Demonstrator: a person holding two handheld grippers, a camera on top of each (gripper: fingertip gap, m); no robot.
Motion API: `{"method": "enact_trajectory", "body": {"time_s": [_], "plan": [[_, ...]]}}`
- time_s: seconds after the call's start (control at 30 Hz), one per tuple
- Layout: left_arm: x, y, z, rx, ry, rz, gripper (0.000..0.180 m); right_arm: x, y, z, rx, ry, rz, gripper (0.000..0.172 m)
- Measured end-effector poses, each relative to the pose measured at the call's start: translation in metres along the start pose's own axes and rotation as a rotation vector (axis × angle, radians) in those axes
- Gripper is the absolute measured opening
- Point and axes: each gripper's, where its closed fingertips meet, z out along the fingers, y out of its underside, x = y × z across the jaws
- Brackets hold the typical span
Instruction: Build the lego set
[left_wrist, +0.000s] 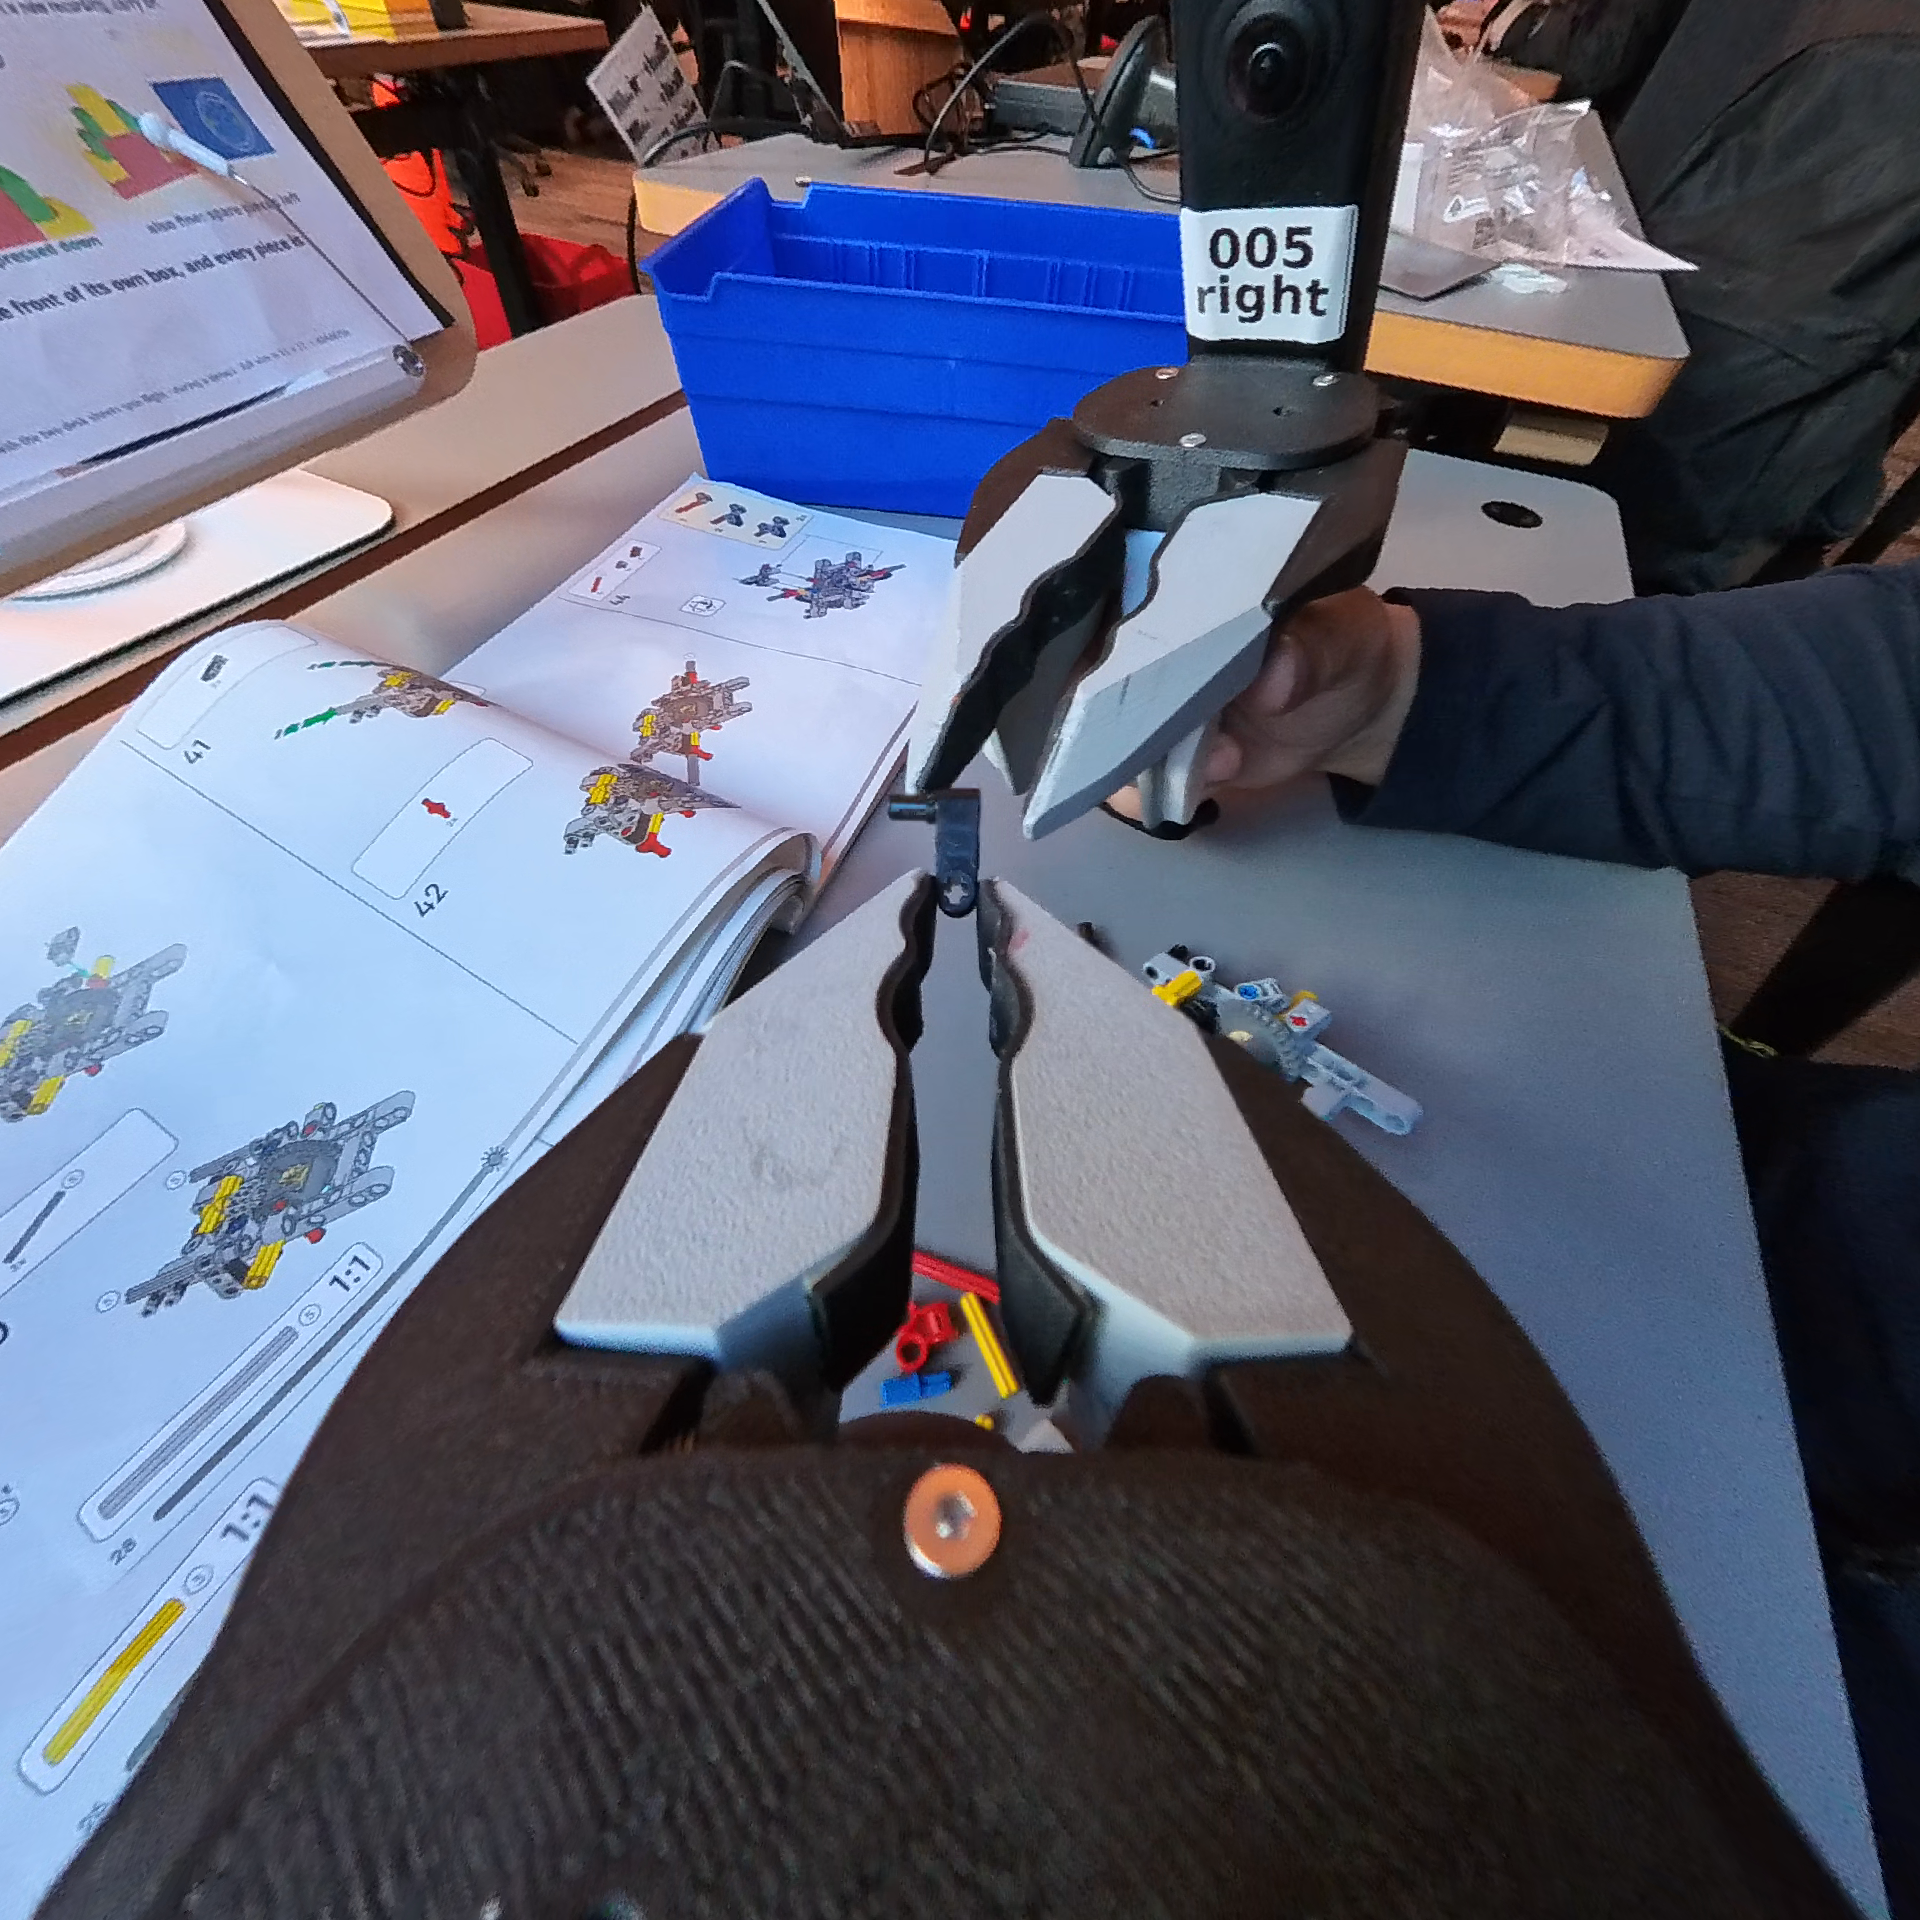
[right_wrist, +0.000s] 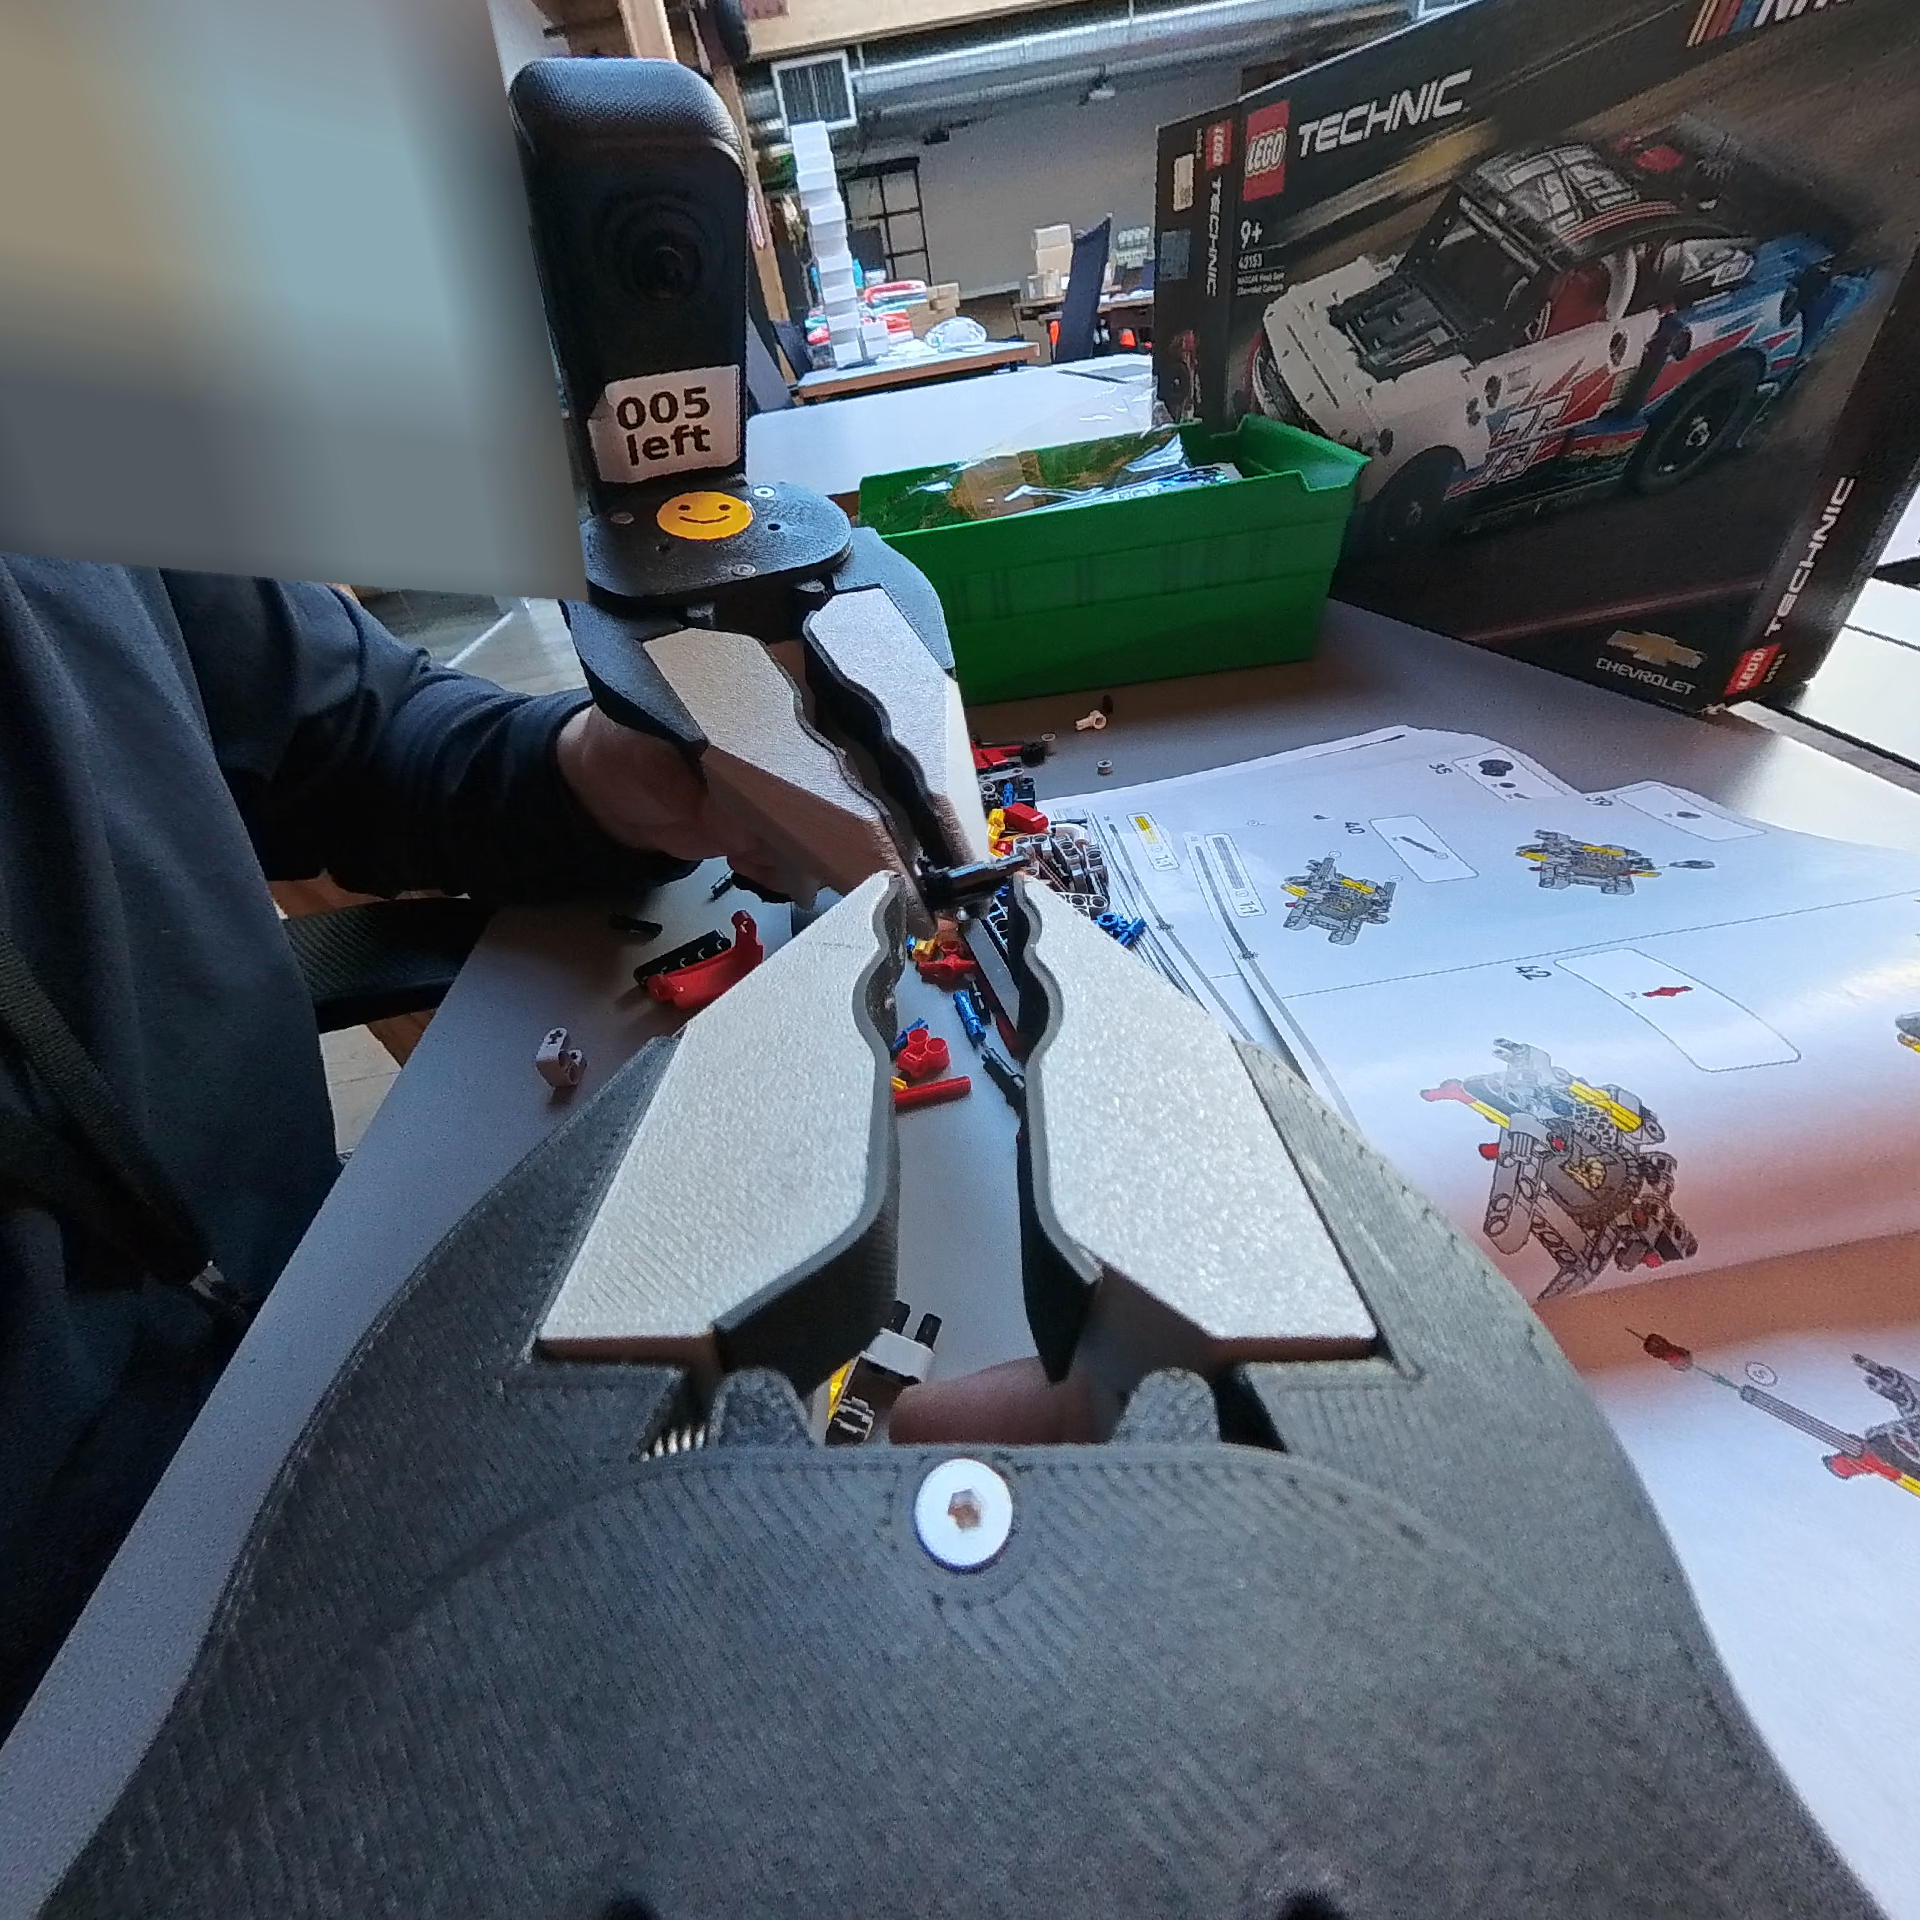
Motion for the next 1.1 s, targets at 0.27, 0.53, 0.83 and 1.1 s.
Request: {"method": "enact_trajectory", "body": {"time_s": [0.27, 0.53, 0.83, 1.1], "plan": [[-0.0022, 0.0013, 0.0008, -0.012, -0.035, 0.038, 0.005, 0.0016, 0.0006, -0.0001, -0.002, 0.006, 0.005, 0.015], [-0.0058, 0.0014, 0.0004, -0.012, -0.053, 0.034, 0.005, 0.0032, 0.0016, 0.0007, -0.007, 0.007, 0.011, 0.015], [-0.01, 0.0023, 0.0002, -0.018, -0.078, 0.035, 0.005, 0.0048, 0.0031, 0.0016, -0.013, 0.013, 0.015, 0.014], [-0.0075, 0.0025, 0.0011, -0.019, -0.07, 0.043, 0.005, 0.0048, 0.0032, 0.0021, -0.014, 0.016, 0.017, 0.013]]}}
